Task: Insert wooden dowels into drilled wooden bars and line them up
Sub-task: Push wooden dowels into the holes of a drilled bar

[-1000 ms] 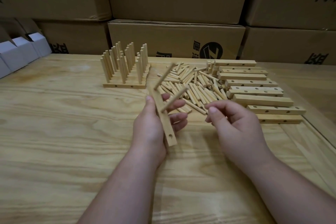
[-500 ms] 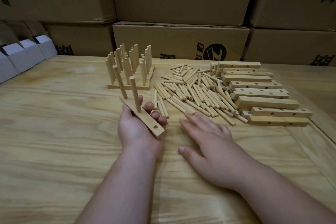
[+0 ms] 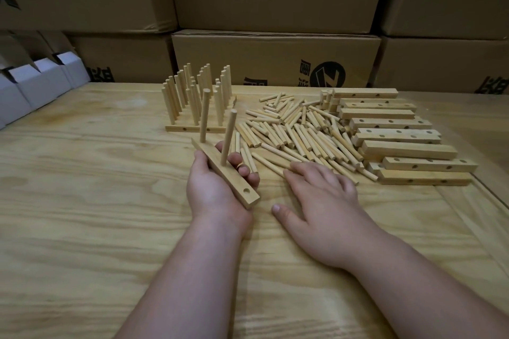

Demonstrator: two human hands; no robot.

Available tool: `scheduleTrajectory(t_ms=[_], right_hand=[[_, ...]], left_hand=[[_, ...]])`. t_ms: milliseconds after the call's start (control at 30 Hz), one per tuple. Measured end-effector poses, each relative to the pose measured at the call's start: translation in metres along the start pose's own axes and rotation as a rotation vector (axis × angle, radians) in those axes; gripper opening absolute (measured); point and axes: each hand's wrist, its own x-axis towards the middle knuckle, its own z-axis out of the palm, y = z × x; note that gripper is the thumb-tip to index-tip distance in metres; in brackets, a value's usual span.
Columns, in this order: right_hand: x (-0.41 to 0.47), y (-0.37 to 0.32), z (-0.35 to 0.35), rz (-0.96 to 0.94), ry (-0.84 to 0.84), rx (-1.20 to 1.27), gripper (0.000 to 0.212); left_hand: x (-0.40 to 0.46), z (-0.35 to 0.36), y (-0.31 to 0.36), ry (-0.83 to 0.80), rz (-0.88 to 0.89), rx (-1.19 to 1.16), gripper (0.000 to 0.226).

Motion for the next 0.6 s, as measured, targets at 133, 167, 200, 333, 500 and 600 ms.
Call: scheduleTrajectory(t_ms=[133, 167, 200, 333, 500, 600], right_hand=[[-0.004, -0.005, -0.003, 0.019, 0.076, -0.030, 0.059], [-0.005, -0.005, -0.003, 0.029, 0.110, -0.033, 0.049], [-0.005, -0.006, -0.004, 0.045, 0.143, -0.036, 0.040], [-0.003, -0.002, -0.003, 0.149, 0.188, -0.014, 0.035], [0.001, 0.002, -0.001, 0.193, 0.238, -0.038, 0.020], [0.000, 0.006, -0.004, 0.215, 0.279, 0.025, 0.016]], left_hand=[[0.001, -0.001, 0.000, -0.001, -0.001, 0.021, 0.038], [0.001, -0.001, -0.001, -0.002, 0.001, 0.031, 0.038], [0.001, -0.001, -0.001, -0.004, 0.006, 0.045, 0.037], [0.000, 0.000, -0.004, -0.037, 0.048, 0.168, 0.038], [-0.004, 0.001, -0.010, -0.119, 0.103, 0.324, 0.039], [-0.006, -0.001, -0.012, -0.169, 0.132, 0.362, 0.036]])
